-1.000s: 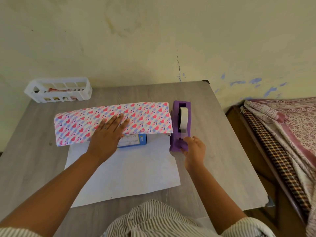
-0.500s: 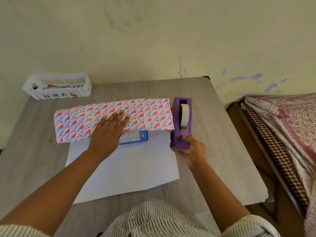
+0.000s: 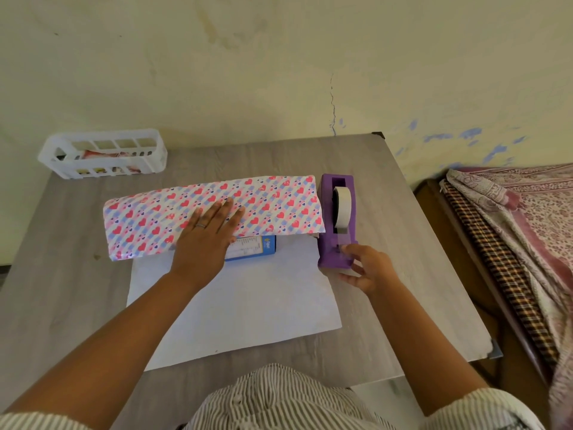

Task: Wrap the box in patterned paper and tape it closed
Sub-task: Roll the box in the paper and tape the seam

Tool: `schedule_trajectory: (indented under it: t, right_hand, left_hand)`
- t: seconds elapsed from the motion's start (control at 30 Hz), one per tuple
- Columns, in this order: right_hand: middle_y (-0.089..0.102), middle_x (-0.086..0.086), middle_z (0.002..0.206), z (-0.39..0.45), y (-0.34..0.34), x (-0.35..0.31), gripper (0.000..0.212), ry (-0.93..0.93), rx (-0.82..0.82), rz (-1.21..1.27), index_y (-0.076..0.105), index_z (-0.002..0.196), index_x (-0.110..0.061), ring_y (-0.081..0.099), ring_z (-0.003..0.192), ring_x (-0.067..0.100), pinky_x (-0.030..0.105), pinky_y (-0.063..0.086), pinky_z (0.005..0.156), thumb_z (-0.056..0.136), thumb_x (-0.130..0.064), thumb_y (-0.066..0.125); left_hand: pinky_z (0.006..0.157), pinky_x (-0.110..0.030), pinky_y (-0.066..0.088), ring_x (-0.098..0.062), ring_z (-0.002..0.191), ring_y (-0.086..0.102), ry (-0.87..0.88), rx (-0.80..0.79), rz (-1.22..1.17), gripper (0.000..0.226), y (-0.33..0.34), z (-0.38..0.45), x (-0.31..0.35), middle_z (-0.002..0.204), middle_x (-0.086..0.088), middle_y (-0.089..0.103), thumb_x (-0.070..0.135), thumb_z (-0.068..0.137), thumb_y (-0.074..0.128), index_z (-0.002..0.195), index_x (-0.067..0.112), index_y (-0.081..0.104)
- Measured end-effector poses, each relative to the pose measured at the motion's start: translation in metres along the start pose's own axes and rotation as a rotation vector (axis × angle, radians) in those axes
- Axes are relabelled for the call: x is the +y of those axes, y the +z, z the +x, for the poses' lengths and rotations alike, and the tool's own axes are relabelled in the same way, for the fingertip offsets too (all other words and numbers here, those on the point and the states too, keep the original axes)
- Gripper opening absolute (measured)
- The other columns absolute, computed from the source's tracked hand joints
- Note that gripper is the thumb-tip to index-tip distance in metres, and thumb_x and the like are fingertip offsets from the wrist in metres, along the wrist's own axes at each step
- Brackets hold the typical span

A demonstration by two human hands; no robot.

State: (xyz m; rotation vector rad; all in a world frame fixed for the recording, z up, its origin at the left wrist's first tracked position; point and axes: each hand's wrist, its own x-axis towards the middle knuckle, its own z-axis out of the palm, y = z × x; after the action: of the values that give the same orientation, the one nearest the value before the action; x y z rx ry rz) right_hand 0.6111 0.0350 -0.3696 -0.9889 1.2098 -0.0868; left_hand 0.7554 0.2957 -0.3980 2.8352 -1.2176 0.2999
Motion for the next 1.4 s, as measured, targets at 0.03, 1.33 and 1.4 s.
schedule_trajectory:
  t: [0.03, 1.33, 1.4]
  right_hand:
    - [0.057, 0.011, 0.109, 0.0, 0.0, 0.0, 0.044, 0.011, -0.001, 0.005, 0.052, 0.115, -0.011, 0.058, 0.098, 0.03, 0.05, 0.053, 0.089, 0.076, -0.002, 0.073]
    - [0.071, 0.008, 0.088, -0.063, 0.147, 0.082, 0.029, -0.355, -0.215, -0.077, 0.043, 0.102, -0.014, 0.061, 0.06, 0.011, 0.017, 0.047, 0.053, 0.087, -0.018, 0.067]
    - [0.069, 0.011, 0.094, -0.057, 0.151, 0.083, 0.028, -0.364, -0.173, -0.041, 0.043, 0.1, -0.013, 0.063, 0.064, 0.013, 0.016, 0.047, 0.053, 0.086, -0.018, 0.068]
  left_hand:
    - [0.11, -0.048, 0.025, -0.031, 0.138, 0.03, -0.001, -0.002, -0.005, 0.072, 0.0, 0.0, 0.0, 0.151, -0.013, 0.031, 0.015, 0.083, 0.069, 0.145, 0.013, 0.033]
    - [0.114, -0.032, -0.009, -0.017, 0.144, -0.01, -0.097, -0.147, -0.143, 0.076, -0.013, -0.001, 0.002, 0.158, -0.001, -0.01, 0.022, 0.097, 0.046, 0.149, 0.015, -0.009]
    - [0.114, -0.032, -0.009, -0.017, 0.144, -0.01, -0.1, -0.145, -0.15, 0.075, -0.012, -0.001, 0.001, 0.158, -0.001, -0.009, 0.021, 0.097, 0.045, 0.149, 0.016, -0.008]
